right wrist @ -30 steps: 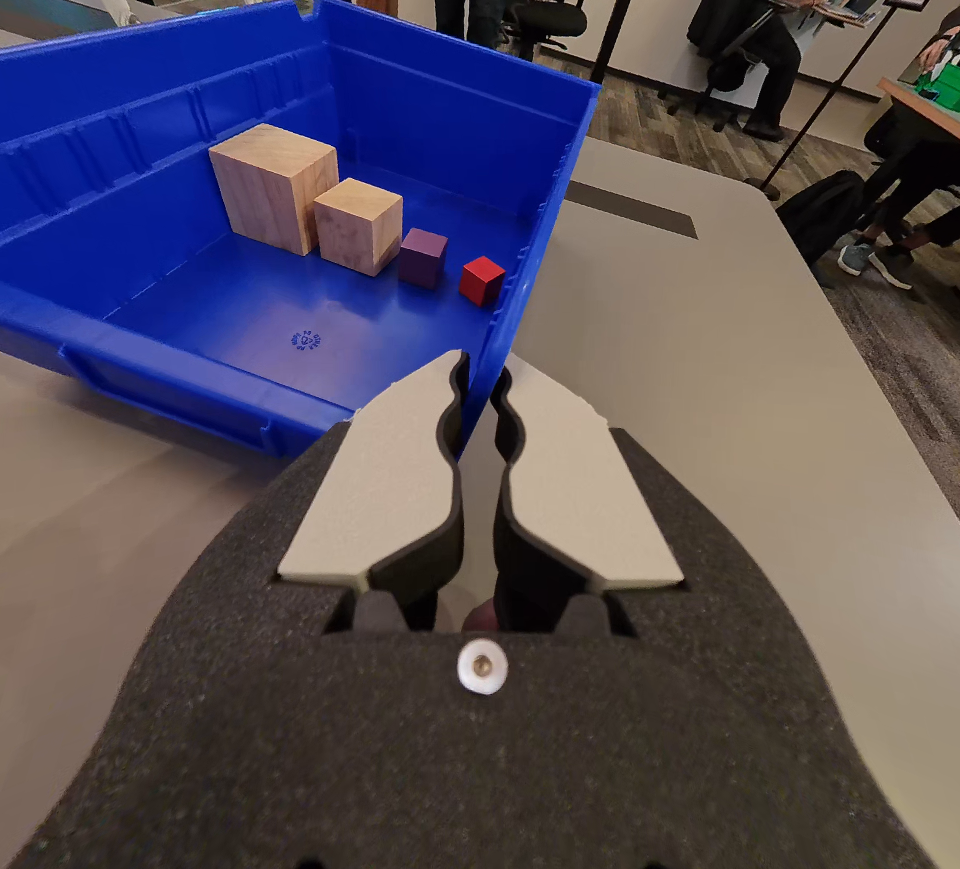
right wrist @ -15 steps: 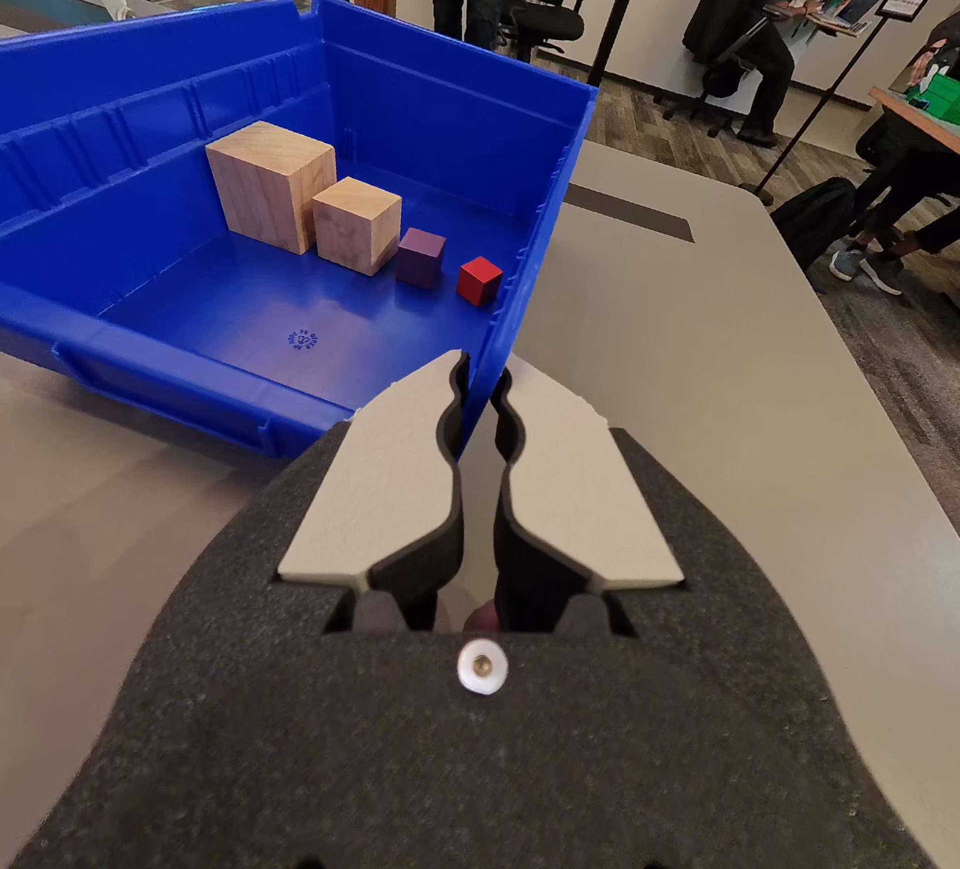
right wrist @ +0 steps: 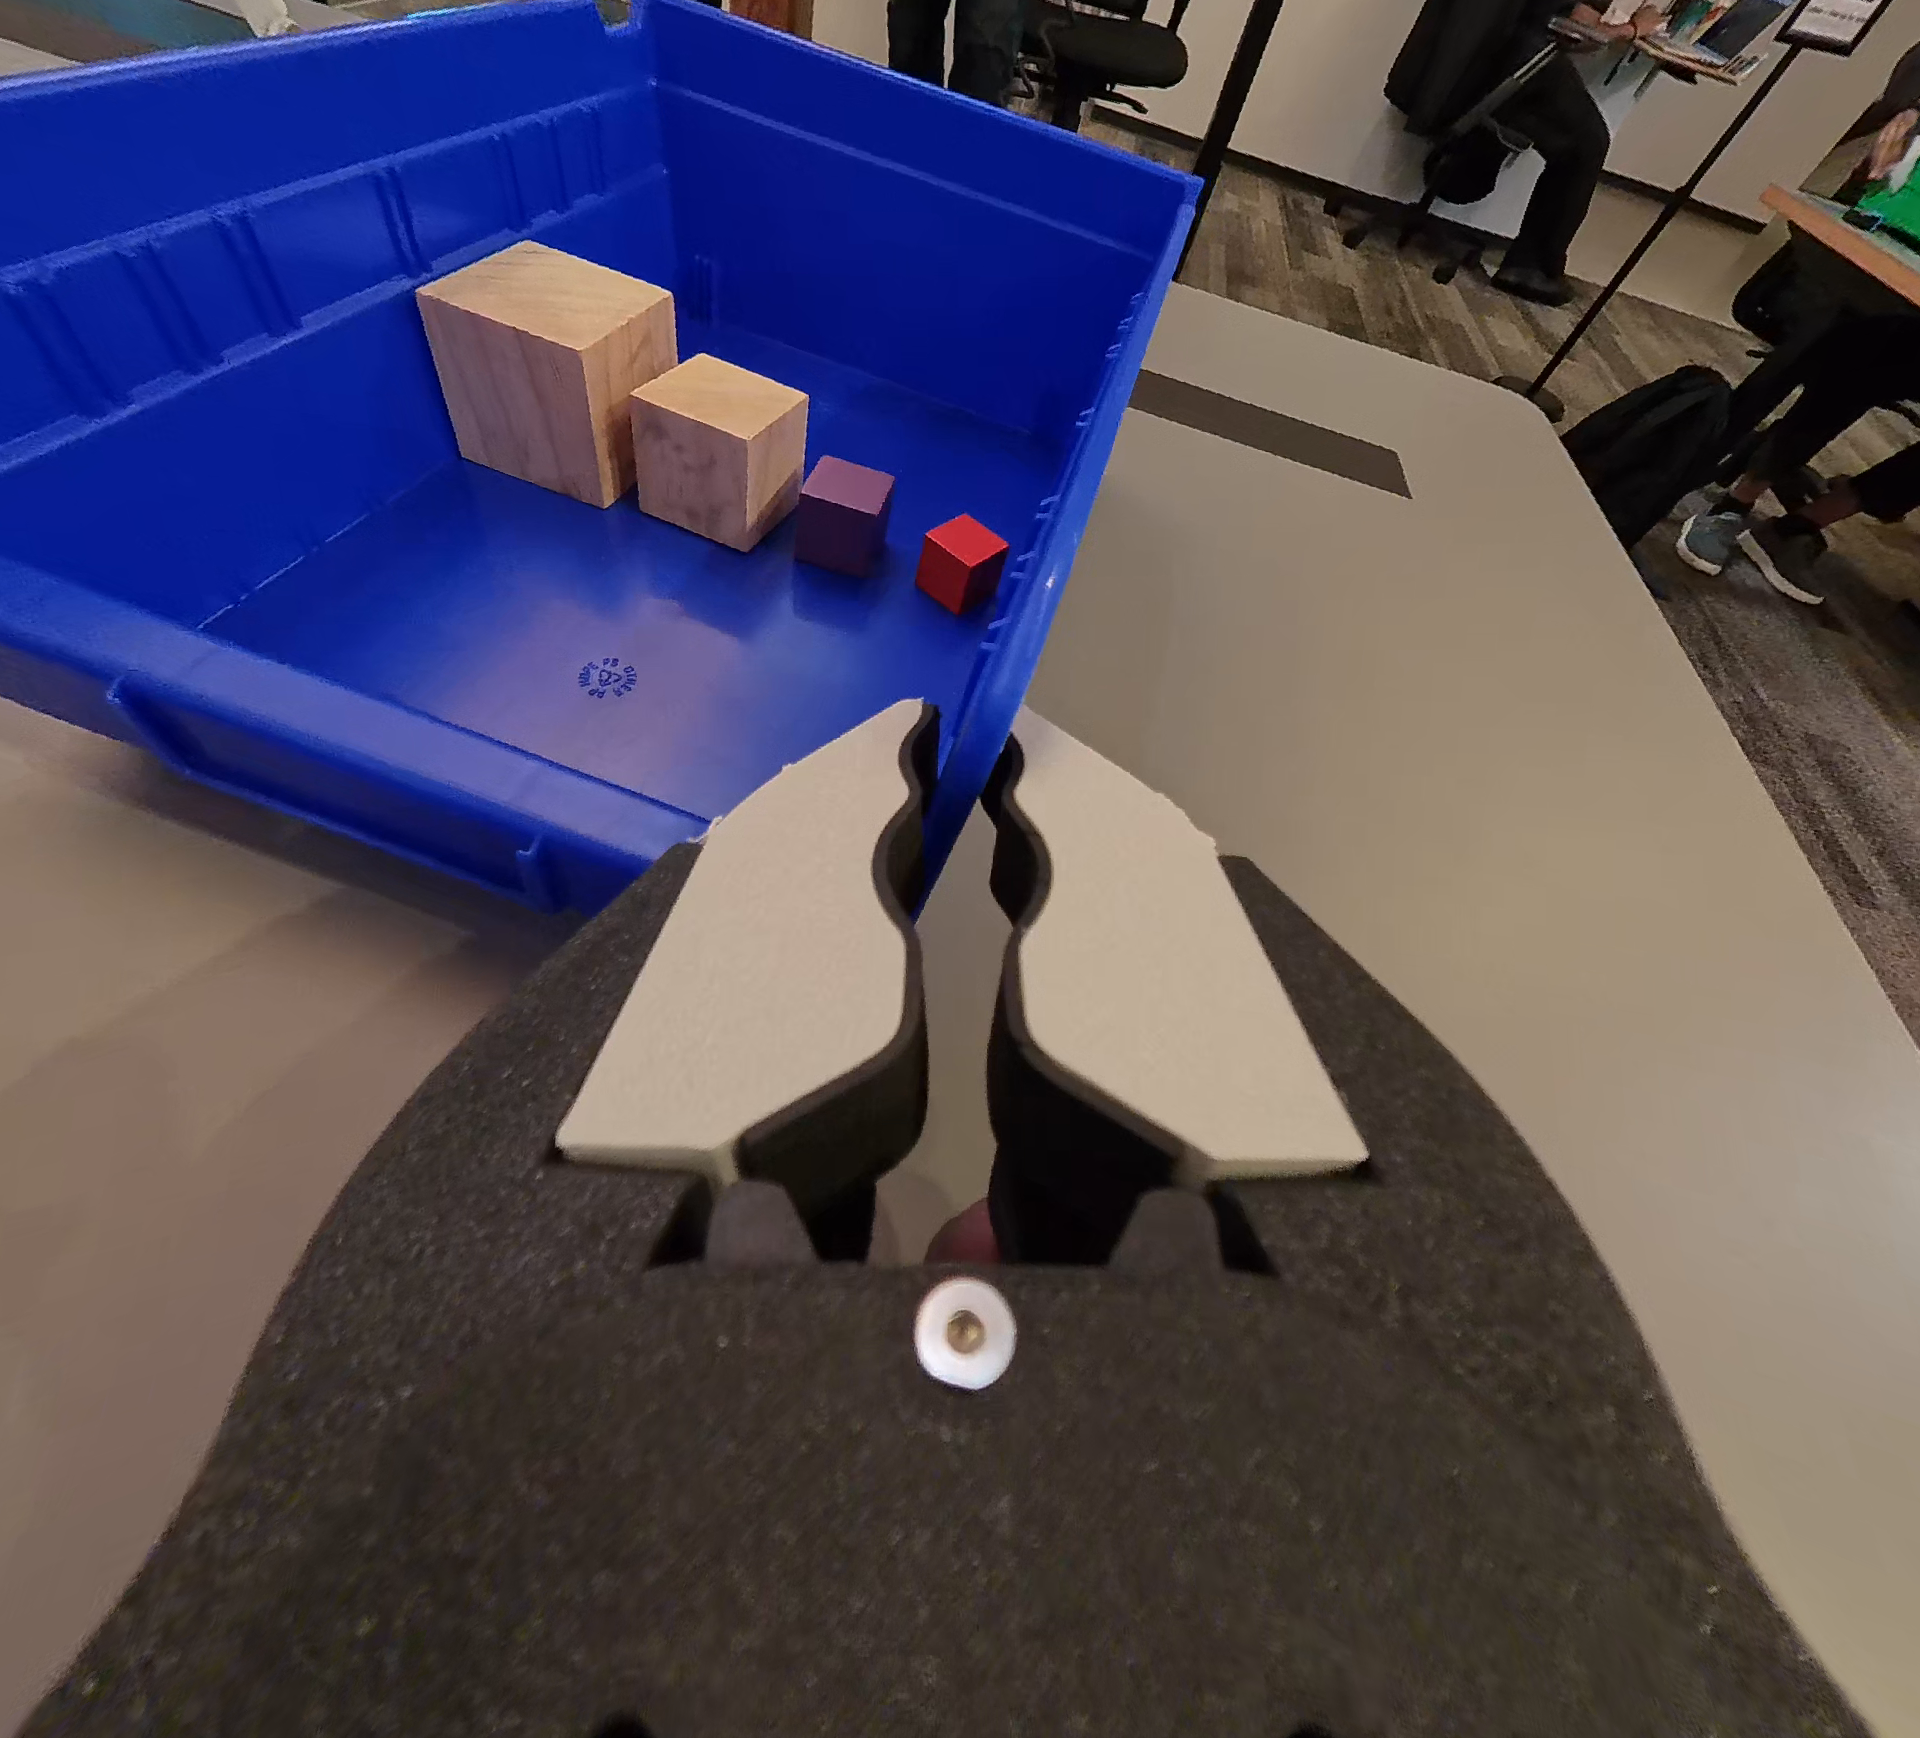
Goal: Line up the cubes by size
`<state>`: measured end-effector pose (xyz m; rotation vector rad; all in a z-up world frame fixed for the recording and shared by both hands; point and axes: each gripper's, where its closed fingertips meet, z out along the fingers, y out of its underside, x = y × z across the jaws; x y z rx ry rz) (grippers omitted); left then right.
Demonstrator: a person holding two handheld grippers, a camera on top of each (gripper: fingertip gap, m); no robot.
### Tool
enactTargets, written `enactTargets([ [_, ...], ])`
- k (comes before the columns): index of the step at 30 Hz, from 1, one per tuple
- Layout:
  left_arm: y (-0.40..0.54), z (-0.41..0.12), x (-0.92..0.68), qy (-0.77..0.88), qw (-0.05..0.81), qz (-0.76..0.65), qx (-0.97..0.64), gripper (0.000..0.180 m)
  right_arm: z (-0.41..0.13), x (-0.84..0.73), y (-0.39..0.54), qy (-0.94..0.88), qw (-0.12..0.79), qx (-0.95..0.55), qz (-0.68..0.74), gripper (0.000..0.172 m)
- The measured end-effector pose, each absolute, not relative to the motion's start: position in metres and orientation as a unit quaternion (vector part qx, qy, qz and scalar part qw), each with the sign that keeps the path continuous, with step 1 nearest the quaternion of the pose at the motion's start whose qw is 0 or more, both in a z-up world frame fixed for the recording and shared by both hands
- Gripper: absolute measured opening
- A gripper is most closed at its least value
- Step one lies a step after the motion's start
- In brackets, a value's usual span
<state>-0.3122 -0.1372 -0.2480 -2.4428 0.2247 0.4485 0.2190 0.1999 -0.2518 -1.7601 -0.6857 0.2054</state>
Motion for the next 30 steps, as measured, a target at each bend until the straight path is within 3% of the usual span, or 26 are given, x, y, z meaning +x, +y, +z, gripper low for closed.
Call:
enactTargets([
  [3,-0.132,-0.246,-0.311,0.095,0.326,0.162,-0.927,0.016,-0.252,0.213,0.199,-0.299,0.581,-0.751,0.092,0.007],
  [30,-0.115,-0.246,-0.225,0.296,0.358,0.064,-0.884,0.014,-0.251,0.176,0.172,-0.353,0.577,-0.726,0.126,0.008],
])
